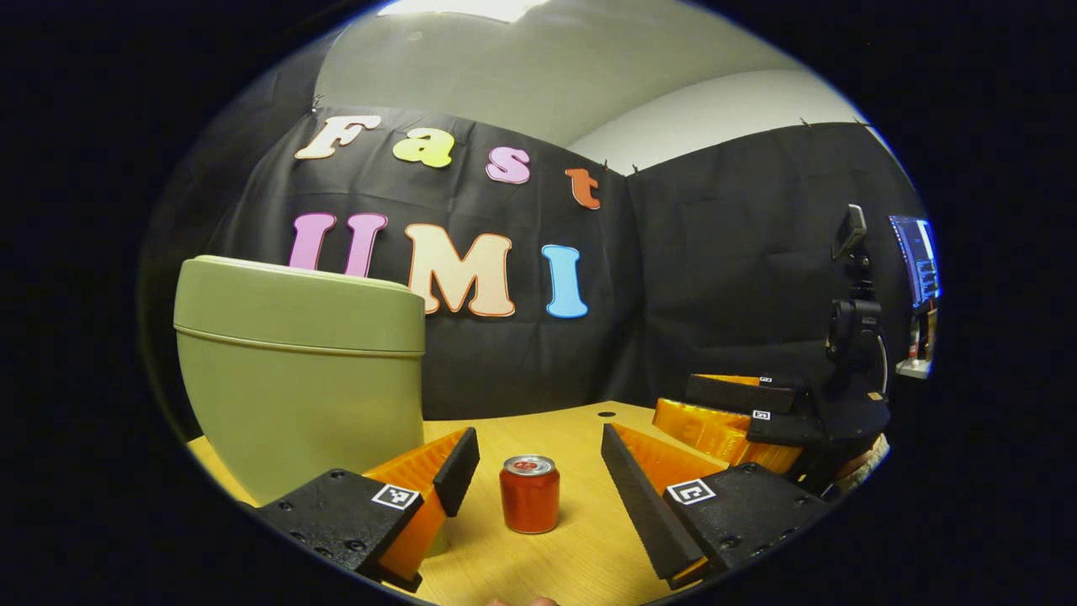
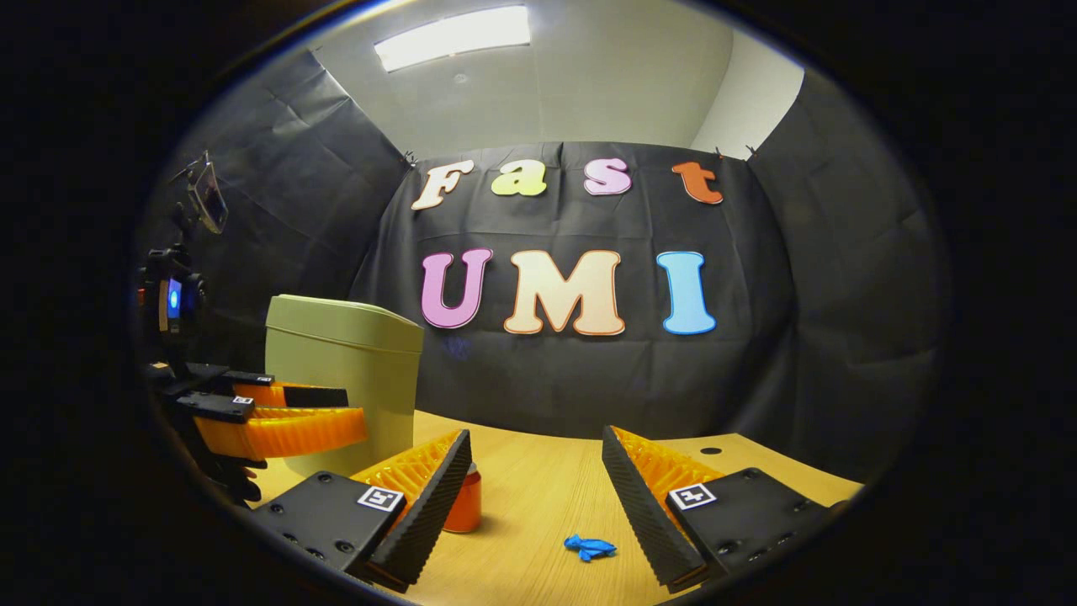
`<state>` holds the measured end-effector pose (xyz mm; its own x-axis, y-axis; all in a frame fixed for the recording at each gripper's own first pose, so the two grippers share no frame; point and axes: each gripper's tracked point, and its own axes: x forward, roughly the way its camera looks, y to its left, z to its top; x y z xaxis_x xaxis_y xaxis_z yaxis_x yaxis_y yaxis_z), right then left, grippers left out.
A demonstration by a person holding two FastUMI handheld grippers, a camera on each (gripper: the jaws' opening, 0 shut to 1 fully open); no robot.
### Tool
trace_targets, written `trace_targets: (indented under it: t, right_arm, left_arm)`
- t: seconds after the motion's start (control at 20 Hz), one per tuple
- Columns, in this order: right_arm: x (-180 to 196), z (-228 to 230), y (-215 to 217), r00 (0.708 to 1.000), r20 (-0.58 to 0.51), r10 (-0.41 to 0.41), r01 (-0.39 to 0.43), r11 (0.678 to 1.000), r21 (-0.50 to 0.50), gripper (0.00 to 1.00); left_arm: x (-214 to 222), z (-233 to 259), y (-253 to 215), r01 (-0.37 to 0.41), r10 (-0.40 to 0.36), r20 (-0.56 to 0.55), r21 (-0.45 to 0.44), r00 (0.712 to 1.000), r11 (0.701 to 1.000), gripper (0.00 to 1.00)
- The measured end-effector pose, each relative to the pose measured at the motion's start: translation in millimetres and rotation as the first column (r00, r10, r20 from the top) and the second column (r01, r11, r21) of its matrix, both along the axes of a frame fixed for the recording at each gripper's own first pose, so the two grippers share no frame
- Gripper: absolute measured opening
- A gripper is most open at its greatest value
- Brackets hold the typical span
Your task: Press the lid of the desktop garbage bin to open it, pick up the crumpled paper on the desktop and throw it into the bin, then pick up the pop can on the desktop and drop it into the bin, and finally close the garbage bin lid.
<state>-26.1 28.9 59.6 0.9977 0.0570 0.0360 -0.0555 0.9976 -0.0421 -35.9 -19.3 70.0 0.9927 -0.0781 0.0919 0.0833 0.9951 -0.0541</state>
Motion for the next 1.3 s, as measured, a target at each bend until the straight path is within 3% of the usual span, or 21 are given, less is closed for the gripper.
trace_targets:
  t: [0.15, 0.25, 0.4, 0.45, 0.6, 0.65, 0.9, 1.1, 1.3]
  right_arm:
    - [-1, 2, -1, 1.000, 0.005, -0.004, 0.004, 1.000, 0.008, 0.98]
    - [-1, 2, -4, 1.000, 0.006, -0.006, 0.006, 1.000, 0.006, 1.00]
    - [1, -3, -9, 1.000, -0.005, -0.020, 0.020, 1.000, -0.006, 1.00]
    - [1, -5, -9, 1.000, -0.011, -0.022, 0.022, 1.000, -0.006, 1.00]
    - [1, -7, -6, 1.000, -0.017, -0.016, 0.016, 1.000, 0.000, 1.00]
    - [2, -6, -7, 1.000, -0.017, -0.015, 0.015, 1.000, -0.001, 1.00]
    - [-2, -5, -5, 1.000, -0.012, -0.010, 0.010, 1.000, -0.013, 1.00]
    - [0, -6, -8, 1.000, -0.014, -0.020, 0.020, 1.000, -0.007, 1.00]
    - [0, -7, -11, 0.999, -0.020, -0.026, 0.026, 1.000, -0.008, 1.00]
  left_arm:
    - [-4, 11, 8, -0.016, 0.016, 0.007, 0.024, 1.000, 1.000, 0.89]
    - [-10, 22, 8, -0.002, 0.002, 0.008, 0.040, 1.000, 0.999, 0.71]
    - [-21, 46, 5, 0.040, -0.040, -0.005, 0.044, 0.999, 0.998, 0.57]
    - [-24, 58, 8, 0.041, -0.041, 0.007, 0.042, 0.999, 0.998, 0.42]
    - [-32, 91, 20, 0.025, -0.027, 0.038, 0.069, 0.999, 0.997, 0.17]
    - [-33, 100, 25, 0.017, -0.020, 0.041, 0.077, 0.999, 0.997, 0.00]
    - [-32, 125, 81, -0.112, 0.108, 0.036, 0.102, 0.993, 0.989, 0.00]
    - [-25, 135, 134, -0.233, 0.232, 0.014, 0.074, 0.973, 0.970, 0.00]
    - [-15, 126, 163, -0.285, 0.287, -0.047, 0.051, 0.957, 0.957, 0.00]
